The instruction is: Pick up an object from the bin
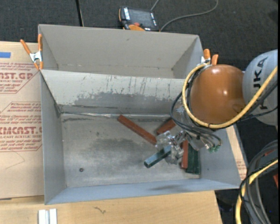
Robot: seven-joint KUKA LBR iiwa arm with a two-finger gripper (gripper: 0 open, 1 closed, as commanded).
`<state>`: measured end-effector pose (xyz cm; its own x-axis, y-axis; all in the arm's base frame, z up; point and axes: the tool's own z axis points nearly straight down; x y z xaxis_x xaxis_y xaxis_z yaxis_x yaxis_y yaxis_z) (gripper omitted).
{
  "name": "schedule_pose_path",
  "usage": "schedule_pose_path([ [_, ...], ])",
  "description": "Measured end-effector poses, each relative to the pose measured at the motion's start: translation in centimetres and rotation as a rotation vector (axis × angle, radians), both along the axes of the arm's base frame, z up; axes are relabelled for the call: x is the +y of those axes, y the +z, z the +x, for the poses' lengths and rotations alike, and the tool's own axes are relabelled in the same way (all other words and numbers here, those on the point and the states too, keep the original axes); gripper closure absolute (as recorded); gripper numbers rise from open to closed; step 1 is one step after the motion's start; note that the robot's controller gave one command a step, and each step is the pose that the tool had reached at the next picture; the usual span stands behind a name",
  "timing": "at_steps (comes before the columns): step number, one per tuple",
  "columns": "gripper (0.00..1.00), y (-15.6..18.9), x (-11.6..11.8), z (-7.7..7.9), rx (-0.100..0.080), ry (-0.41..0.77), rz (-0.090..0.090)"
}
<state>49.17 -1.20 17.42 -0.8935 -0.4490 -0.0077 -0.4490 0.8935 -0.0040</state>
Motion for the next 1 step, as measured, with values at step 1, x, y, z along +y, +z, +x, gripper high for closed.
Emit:
schedule_pose_path([
  [1, 1.0, 8.13, -0.44, 3.0, -0.003, -0.002, 0.0],
])
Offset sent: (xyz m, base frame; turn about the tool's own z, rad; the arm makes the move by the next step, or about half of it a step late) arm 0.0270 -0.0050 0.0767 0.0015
